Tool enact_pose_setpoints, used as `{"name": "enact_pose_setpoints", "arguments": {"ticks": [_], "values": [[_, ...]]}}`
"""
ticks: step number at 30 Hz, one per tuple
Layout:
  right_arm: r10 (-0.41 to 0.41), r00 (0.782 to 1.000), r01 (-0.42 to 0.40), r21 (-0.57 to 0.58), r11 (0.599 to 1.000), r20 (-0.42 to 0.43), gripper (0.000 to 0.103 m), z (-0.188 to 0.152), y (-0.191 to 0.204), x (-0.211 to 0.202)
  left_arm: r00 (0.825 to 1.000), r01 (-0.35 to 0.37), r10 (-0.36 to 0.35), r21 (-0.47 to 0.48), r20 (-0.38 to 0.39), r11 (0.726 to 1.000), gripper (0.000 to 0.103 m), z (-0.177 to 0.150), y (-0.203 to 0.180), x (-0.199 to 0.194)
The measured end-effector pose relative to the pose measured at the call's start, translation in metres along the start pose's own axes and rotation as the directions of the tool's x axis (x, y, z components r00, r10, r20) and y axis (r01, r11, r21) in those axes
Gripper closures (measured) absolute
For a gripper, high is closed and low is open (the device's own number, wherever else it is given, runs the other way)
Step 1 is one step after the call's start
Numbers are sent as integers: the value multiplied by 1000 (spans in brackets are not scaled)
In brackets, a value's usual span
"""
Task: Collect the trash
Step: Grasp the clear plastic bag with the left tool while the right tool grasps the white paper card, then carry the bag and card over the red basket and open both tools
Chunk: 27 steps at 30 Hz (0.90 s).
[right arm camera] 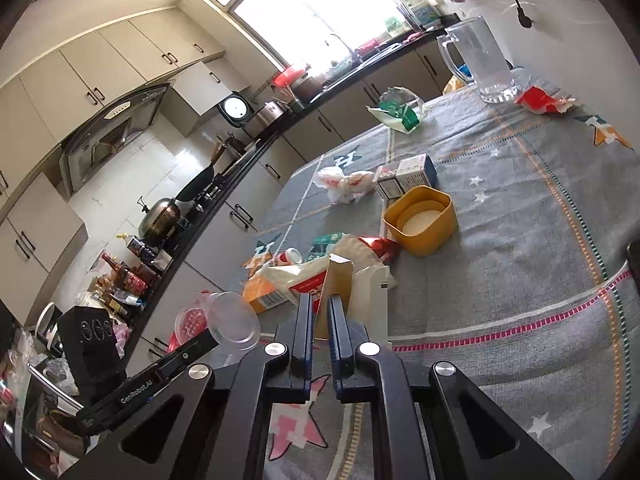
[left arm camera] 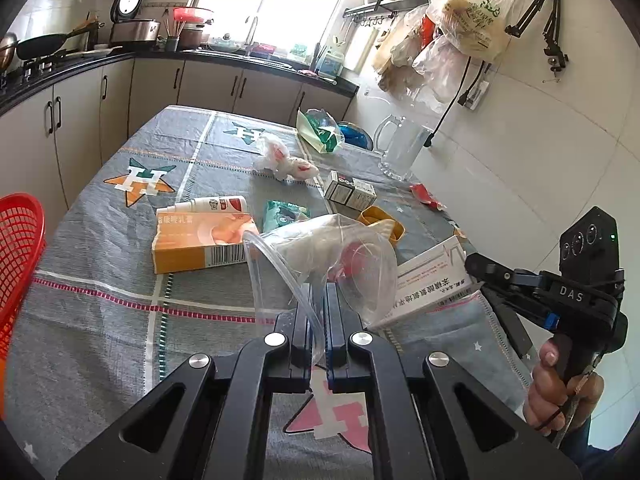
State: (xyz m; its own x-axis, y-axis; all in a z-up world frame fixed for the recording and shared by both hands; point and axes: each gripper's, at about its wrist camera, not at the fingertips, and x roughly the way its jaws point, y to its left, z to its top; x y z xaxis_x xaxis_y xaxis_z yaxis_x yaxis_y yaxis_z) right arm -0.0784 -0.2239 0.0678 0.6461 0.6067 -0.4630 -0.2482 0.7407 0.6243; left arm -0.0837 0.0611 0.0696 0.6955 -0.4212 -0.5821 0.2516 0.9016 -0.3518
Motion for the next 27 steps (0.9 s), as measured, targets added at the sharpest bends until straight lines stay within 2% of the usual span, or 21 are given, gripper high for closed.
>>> {"name": "enact_pose_setpoints", "arguments": {"ticks": [12,27], "values": [[13,1000,-12,-63,998,23,95,3,23,-12,1000,4,-4,-2,17,1000,99,1,0,-10],[23,1000,-23,-102,994,-8,95,8,40,3,1000,-1,2,-18,21,1000,99,1,10,-15]]}}
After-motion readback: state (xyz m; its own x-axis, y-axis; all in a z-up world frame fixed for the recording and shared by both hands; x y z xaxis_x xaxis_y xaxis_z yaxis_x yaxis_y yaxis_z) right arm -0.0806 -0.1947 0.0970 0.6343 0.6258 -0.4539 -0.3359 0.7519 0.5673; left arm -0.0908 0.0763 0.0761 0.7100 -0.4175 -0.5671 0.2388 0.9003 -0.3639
